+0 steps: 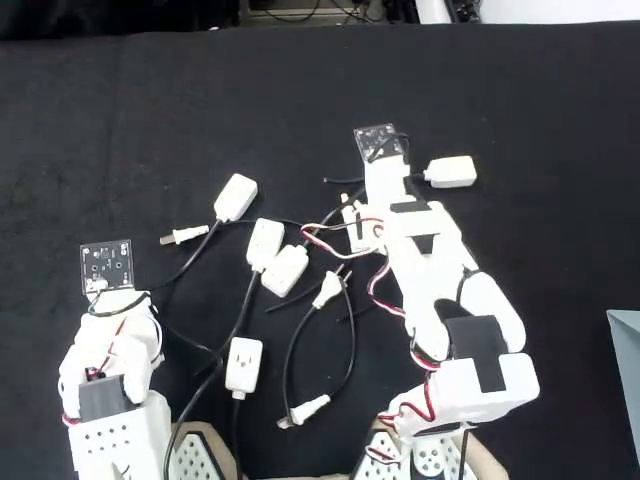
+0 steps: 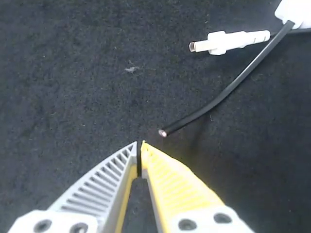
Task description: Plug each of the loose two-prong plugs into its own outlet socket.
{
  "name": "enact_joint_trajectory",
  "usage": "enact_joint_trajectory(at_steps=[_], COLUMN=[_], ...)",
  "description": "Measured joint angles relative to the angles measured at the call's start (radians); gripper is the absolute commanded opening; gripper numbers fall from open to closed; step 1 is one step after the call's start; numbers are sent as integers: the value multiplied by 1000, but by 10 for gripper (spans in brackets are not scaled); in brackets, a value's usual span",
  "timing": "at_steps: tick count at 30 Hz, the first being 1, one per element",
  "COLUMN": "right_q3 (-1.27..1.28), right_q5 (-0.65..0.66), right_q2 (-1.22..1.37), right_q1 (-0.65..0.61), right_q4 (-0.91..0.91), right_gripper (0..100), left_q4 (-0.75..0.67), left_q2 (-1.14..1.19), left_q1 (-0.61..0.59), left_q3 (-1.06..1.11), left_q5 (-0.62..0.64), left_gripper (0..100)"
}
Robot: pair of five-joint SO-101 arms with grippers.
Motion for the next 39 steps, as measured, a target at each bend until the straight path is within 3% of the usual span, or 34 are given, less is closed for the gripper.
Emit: enact_joint_trajectory(at_steps=[9, 14, 21, 25, 30, 34, 39], right_q3=[0, 0, 0, 0, 0, 2, 84], right_q5=[2, -3, -222, -305, -319, -222, 9], right_q2=[-150, -331, -588, -717, -861, -936, -1013], right_q1=[118, 175, 192, 192, 192, 192, 192], right_q4=[106, 299, 585, 617, 588, 491, 359], right_gripper=[11, 11, 11, 11, 11, 11, 11], left_q4=[0, 0, 0, 0, 0, 0, 0], left_q2=[0, 0, 0, 0, 0, 0, 0], left_q1=[0, 0, 0, 0, 0, 0, 0], left_q3=[0, 0, 0, 0, 0, 0, 0], left_q5=[0, 0, 0, 0, 0, 0, 0], left_gripper=[30, 30, 30, 30, 30, 30, 30])
